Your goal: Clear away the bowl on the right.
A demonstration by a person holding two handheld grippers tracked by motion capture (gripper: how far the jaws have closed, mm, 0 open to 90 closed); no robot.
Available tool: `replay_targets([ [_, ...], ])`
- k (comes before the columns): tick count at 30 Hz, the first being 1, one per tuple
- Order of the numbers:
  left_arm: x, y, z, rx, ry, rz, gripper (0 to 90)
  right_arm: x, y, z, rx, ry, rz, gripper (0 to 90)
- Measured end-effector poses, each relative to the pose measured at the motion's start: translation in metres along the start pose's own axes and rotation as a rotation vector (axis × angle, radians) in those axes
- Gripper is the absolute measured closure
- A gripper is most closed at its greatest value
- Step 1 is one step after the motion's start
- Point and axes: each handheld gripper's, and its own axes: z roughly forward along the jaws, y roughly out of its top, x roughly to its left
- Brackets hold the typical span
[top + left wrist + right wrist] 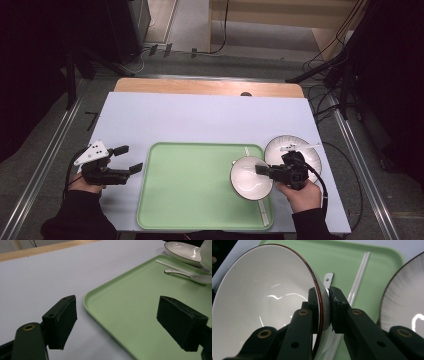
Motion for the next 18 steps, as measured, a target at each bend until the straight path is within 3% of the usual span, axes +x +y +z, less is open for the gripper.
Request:
replay_targets([
  [18,0.0,0.0,0.0,-0.001,-0.005,-0.001,17.1,0.034,-0.007,0.042,0.121,0.047,-0.108,81.6],
])
